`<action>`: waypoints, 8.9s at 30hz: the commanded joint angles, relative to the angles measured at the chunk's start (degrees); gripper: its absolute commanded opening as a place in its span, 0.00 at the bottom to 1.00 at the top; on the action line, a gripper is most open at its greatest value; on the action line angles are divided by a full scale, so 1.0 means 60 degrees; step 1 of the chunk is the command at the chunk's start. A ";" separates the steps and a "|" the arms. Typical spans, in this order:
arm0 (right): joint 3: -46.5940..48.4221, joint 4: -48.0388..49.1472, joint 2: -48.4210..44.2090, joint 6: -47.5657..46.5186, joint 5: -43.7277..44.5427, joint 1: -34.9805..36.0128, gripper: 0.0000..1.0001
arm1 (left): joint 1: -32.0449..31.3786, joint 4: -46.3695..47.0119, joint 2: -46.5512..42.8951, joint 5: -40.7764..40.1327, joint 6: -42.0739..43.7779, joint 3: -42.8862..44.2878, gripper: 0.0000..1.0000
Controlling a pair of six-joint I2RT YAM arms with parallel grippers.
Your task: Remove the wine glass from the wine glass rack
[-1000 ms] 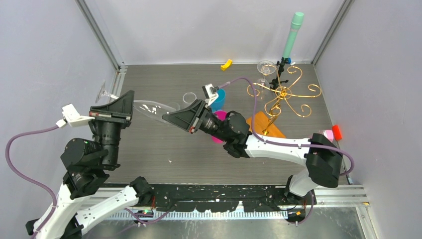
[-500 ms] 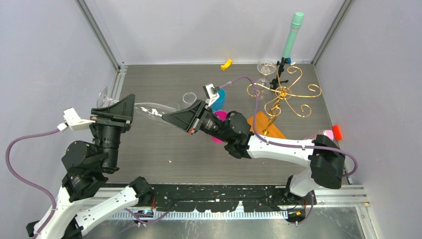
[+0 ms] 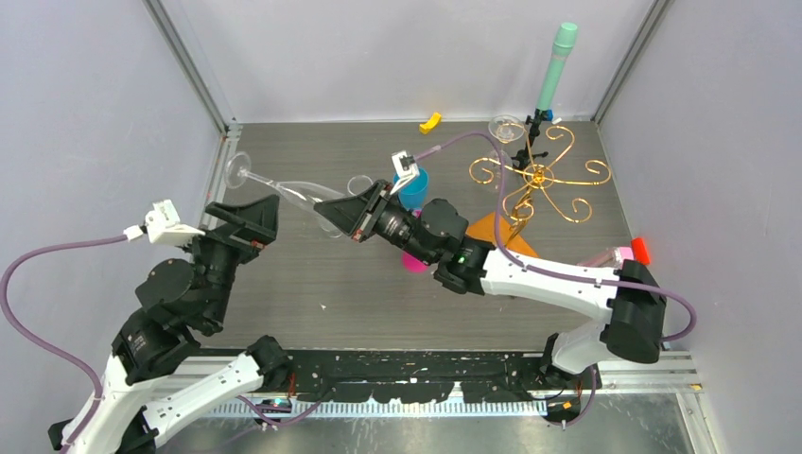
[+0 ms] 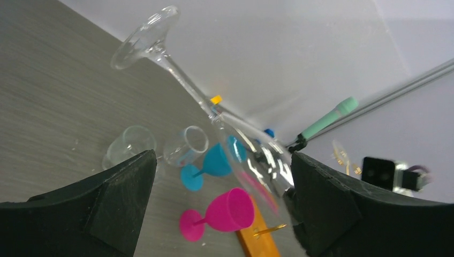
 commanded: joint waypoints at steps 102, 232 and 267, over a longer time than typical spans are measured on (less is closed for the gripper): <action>0.8644 -1.4607 -0.0295 -0.3672 0.3051 -0.6403 0.60 | -0.0013 -0.0427 -0.0699 -0.0733 0.2942 -0.1118 1.00; 0.1823 -0.1882 -0.1695 0.4487 -0.6522 -0.8668 0.00 | -0.0013 0.0366 -0.0306 0.0008 0.3202 -0.1796 1.00; 0.2678 -0.1653 0.0577 0.7601 -0.6755 -0.2771 0.00 | -0.0013 0.2894 0.0765 0.4695 0.7155 -0.1511 0.58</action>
